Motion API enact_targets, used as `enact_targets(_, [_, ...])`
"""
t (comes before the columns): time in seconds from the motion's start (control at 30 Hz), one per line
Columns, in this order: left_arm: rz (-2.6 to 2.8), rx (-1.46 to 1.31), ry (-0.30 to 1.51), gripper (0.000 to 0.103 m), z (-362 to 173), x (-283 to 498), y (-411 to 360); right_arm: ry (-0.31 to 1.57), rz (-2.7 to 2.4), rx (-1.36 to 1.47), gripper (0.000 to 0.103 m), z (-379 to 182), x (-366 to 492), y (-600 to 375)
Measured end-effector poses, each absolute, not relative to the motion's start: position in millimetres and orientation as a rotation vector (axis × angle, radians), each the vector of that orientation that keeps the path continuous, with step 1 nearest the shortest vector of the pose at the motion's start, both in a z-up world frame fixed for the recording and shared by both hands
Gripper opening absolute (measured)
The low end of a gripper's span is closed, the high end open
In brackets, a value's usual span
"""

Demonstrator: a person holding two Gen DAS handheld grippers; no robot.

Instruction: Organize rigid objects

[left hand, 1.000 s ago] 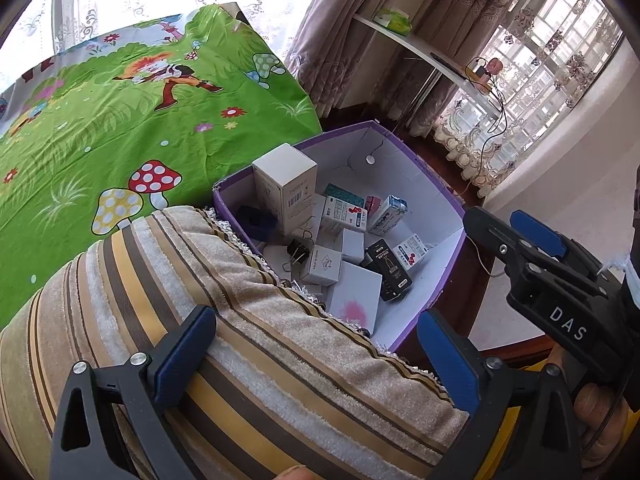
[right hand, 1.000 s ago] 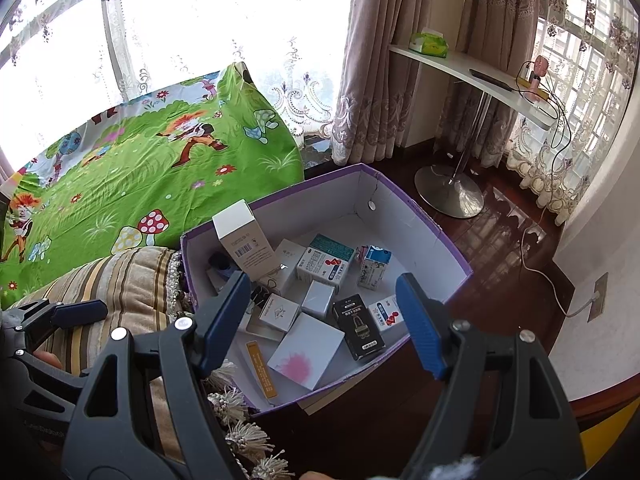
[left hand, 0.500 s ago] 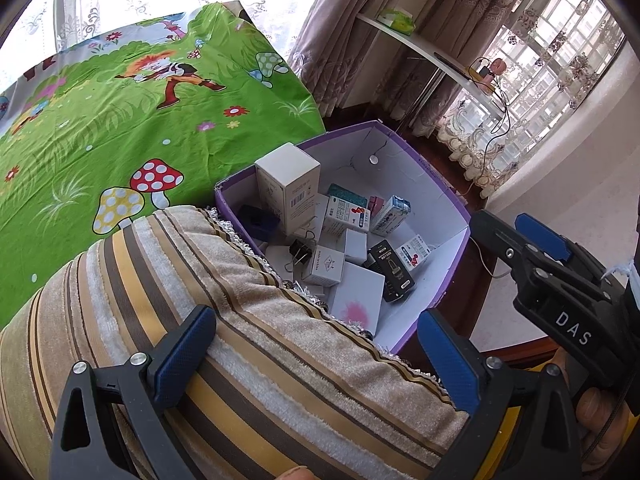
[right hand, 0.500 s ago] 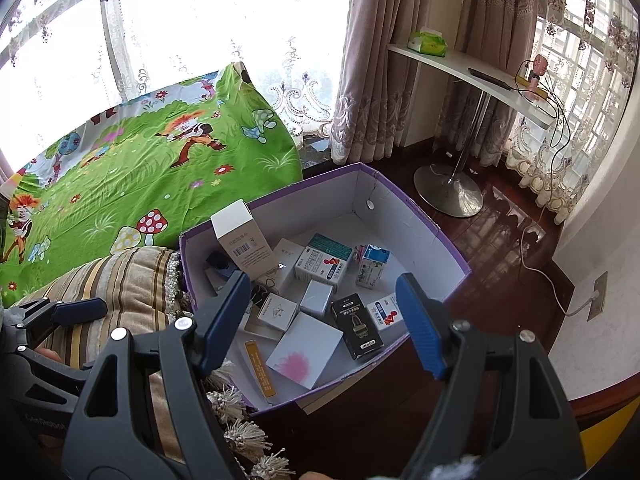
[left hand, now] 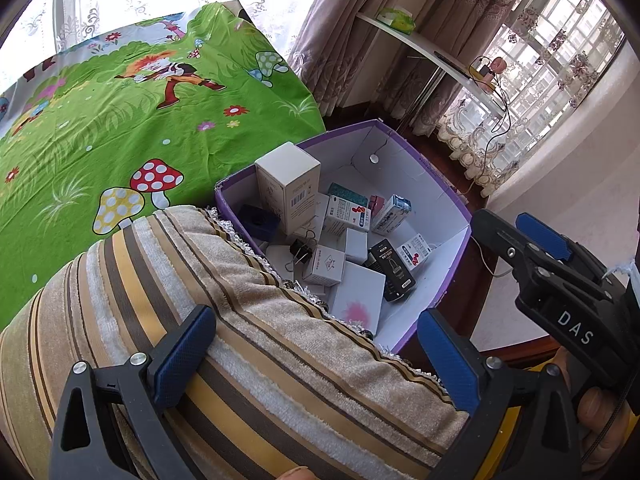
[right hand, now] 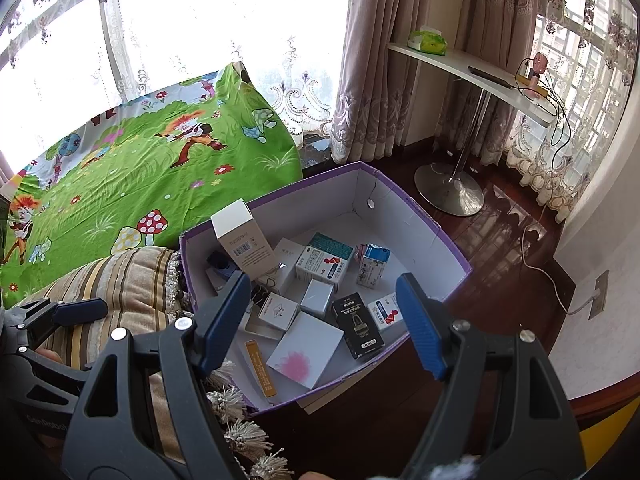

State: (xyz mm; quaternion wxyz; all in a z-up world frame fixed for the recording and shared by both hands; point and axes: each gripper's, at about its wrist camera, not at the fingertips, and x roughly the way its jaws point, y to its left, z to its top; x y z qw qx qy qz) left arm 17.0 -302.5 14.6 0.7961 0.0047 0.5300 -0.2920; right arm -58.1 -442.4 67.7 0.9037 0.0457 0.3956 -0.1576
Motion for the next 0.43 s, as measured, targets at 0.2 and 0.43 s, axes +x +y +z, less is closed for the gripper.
enact_targets(0.2, [-0.627,0.013,1.138,0.102,14.7,17.2,-302.9,0.819,-0.327,0.095,0.078,67.5,-58.6,-442.1])
enact_targets(0.43, [-0.652,0.023,1.117,0.102,14.7,18.2,-308.6,0.818,-0.332,0.106,0.078,66.3,-58.8,-441.6])
